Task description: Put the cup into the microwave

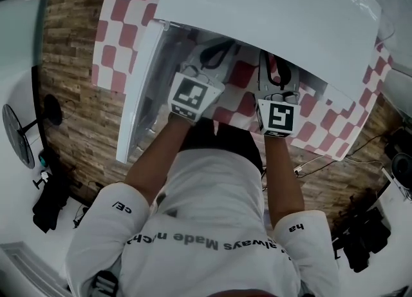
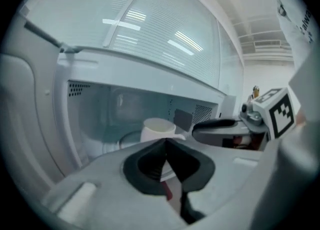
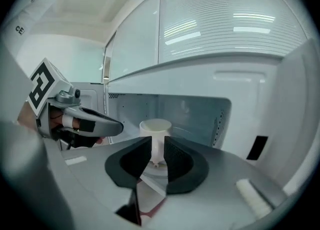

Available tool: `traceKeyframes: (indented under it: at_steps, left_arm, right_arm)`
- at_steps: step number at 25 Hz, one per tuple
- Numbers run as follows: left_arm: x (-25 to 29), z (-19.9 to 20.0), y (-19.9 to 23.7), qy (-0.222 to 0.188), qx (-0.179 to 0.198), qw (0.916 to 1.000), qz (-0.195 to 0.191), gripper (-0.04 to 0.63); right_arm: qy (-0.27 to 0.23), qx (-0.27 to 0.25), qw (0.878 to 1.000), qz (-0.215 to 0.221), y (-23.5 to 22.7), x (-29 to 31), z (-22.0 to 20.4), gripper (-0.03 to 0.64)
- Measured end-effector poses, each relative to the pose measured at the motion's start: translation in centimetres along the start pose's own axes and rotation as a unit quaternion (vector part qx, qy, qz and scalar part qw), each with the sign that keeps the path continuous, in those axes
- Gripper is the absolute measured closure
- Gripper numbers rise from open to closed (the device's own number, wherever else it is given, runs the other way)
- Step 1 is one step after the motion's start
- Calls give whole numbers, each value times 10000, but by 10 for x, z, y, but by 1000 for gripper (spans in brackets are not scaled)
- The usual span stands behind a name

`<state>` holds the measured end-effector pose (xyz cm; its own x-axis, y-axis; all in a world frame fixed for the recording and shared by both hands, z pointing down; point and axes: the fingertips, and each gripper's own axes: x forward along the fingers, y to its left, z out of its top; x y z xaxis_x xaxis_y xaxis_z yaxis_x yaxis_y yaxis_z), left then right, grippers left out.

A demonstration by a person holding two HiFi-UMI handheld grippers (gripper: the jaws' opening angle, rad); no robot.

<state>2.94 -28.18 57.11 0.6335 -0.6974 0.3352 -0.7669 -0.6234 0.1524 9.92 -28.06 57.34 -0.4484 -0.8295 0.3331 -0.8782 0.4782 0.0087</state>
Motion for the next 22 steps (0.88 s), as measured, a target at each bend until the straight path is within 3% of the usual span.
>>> traceKeyframes:
  at_steps: [6,14,22]
  left_arm:
    - [-27,20,-20,20,4,10000,-31,591]
    - [-61,71,-41,-263,-3,9996,-75,591]
    - [-99,132,-65,-555,53,9981,-242,591]
  right_arm:
    - [90,35,9998,160,-1,-39,21,552]
    - [84,-95,9991,414,8,-90,68,571]
    - [-296,-29,9984,485,17,-129,138,571]
